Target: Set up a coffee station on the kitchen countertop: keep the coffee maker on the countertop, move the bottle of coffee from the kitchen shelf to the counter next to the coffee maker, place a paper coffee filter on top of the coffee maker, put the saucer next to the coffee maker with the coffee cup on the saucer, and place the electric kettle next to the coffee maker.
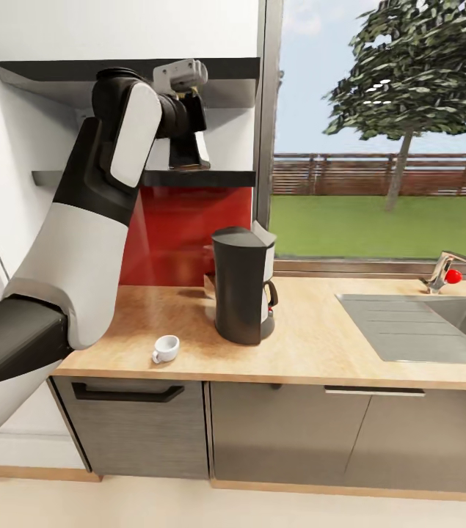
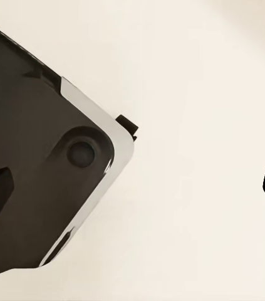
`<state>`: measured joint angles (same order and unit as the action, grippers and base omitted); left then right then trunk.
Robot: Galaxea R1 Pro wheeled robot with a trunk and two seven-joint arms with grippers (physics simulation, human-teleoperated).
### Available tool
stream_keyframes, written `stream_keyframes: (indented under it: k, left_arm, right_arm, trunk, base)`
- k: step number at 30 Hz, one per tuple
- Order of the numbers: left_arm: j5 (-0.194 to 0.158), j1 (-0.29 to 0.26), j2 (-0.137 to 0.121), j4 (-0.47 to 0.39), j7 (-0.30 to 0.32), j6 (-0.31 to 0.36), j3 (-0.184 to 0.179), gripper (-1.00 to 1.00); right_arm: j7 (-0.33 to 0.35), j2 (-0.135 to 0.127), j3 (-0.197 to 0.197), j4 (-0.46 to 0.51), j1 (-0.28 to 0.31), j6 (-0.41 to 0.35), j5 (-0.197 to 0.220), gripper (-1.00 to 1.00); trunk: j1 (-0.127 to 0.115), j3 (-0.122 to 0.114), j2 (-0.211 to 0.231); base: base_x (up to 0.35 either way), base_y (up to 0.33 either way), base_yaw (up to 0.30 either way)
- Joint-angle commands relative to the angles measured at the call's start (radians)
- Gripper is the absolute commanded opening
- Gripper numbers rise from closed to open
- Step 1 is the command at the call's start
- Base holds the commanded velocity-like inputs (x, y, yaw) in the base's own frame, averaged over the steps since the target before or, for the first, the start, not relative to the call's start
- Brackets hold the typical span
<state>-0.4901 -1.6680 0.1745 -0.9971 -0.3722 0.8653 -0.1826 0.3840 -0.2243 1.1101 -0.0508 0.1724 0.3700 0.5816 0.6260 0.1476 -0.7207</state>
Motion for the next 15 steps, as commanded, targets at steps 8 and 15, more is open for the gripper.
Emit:
stream_keyframes:
  k: [8,15]
  left_arm:
    - [-0.023,0.003,0.000,-0.063,0.197,0.013,-0.001,-1.00]
    - [-0.023,0.136,-0.056,-0.232,0.405,0.104,-0.004,-1.00]
  right_arm:
    - [0.007,0.001,0.007,-0.003,0.001,0.004,0.010,1.00]
    - [0.008,0.002,0.008,-0.003,0.001,0.005,0.010,1.00]
  trunk:
    - [0.000,0.002,-0.001]
    - [0.000,0.002,-0.001]
  base:
    - [0.000,0.000,0.000]
    - [0.000,0.000,0.000]
